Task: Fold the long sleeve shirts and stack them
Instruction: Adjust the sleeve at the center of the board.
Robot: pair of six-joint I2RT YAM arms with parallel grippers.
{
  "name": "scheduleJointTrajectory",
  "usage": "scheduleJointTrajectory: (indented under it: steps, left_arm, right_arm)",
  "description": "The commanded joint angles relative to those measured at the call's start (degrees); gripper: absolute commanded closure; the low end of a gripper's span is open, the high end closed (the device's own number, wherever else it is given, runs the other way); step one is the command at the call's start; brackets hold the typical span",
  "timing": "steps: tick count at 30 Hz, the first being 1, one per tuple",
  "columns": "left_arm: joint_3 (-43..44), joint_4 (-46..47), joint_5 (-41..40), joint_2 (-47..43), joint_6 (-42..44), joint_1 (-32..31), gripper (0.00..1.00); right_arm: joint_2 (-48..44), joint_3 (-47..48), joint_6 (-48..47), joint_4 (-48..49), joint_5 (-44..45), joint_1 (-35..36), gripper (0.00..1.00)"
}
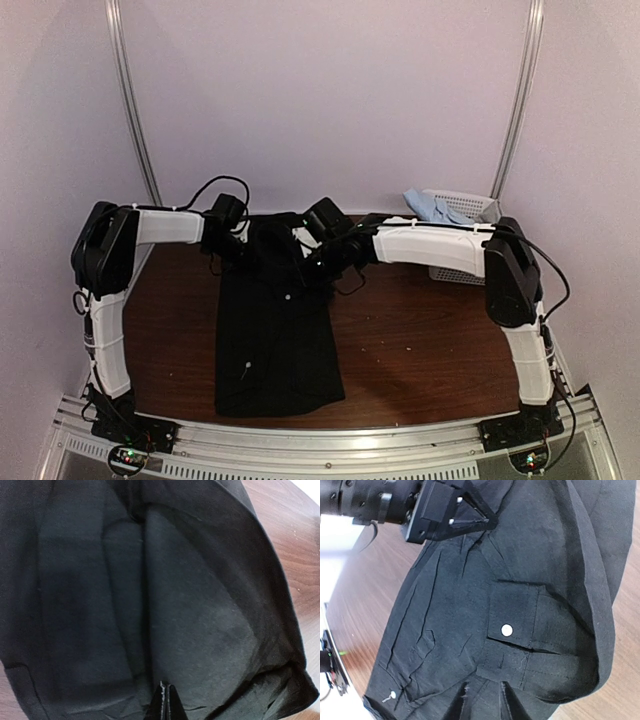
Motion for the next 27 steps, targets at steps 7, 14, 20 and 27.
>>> scheduleJointTrajectory:
  steps: [7, 14, 20, 27]
  left_arm:
    - [2.8, 0.1, 2.8, -0.8, 2.5, 1.5, 1.00]
    - [2.8, 0.0, 3.3, -0.8, 2.6, 1.6, 1.00]
    - [2.5, 0.0, 3.8, -0.7, 2.6, 1.9, 1.00]
    - [2.4, 0.1, 4.1, -0.2, 2.7, 1.9, 0.98]
  right_arm:
    - [6.7, 7.0, -1.5, -5.9, 17.8, 5.4, 0.40]
    - [10.3, 7.9, -1.5, -5.3, 22.6, 6.5, 0.32]
    - [13.3, 8.7, -1.5, -5.1, 23.4, 7.1, 0.31]
    - [15.5, 10.0, -1.8, -5.9, 23.1, 7.1, 0.39]
